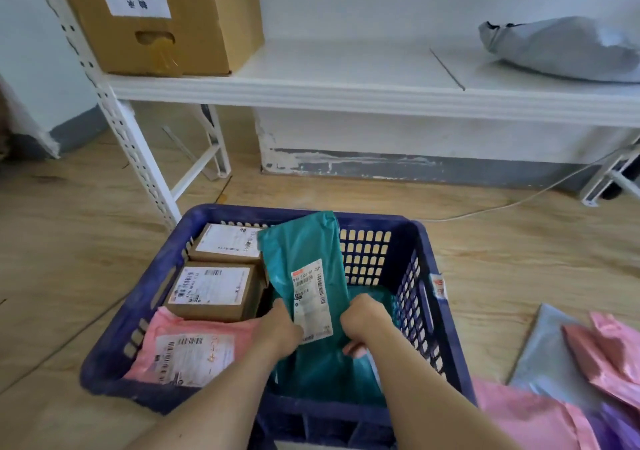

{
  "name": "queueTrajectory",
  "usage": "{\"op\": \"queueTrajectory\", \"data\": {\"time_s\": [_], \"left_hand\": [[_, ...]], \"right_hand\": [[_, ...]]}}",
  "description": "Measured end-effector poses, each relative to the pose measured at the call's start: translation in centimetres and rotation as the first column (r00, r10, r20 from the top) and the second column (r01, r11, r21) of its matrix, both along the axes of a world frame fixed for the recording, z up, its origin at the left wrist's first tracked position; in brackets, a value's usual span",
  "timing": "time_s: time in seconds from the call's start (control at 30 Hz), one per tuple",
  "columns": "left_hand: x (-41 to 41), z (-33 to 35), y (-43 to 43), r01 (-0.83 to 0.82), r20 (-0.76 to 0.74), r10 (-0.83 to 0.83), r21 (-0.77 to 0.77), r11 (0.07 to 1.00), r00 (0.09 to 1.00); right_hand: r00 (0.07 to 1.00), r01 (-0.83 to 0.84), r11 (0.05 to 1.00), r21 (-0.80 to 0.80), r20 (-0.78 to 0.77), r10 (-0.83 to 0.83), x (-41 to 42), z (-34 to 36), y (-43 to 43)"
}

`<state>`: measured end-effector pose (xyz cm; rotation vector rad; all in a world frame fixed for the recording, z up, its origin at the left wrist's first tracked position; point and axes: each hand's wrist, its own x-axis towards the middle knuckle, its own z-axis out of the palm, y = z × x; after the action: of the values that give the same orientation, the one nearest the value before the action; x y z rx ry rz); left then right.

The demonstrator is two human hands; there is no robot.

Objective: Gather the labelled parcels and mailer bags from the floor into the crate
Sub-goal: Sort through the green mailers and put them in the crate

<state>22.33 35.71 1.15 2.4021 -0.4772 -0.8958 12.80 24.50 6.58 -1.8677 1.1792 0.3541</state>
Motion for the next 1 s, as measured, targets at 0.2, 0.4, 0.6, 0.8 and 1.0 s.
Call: {"op": "queueTrajectory", "data": {"time_s": [0.2,0.4,0.6,0.8,1.0], "left_hand": [[-0.2,-0.5,0.1,0.117,0.096,-0.134,0.169,0.979,0.986],[0.0,-1.8,-1.2,0.275,0.168,-0.354,0.366,0.889,0.92],[1.6,-2.8,-2.5,0.313,0.144,-0.463,0.561,0.766,0.875],[2.4,-3.4,-3.7,0.264,0.17,-0.444,0.602,0.753,0.88],[2.4,-3.3,-4.0,0.481,0.383,-0.638,0.433,0.762,0.668]], "right_hand": [[0.973,-0.131,0.989,-0.062,-0.199,0.116,0.8,-3.8,0.8],[0.929,-0.159,0.987,0.035,-0.332,0.162,0.9,-6.1,-0.6],[0.889,-0.149,0.977,0.152,-0.412,0.2,1.8,-8.8,-0.7],[0.793,-0.394,0.917,-0.062,-0.527,0.305,1.4,-8.6,-0.6],[0.743,-0.44,0.792,0.423,-0.324,0.586,2.7,-8.6,-0.7]]}}
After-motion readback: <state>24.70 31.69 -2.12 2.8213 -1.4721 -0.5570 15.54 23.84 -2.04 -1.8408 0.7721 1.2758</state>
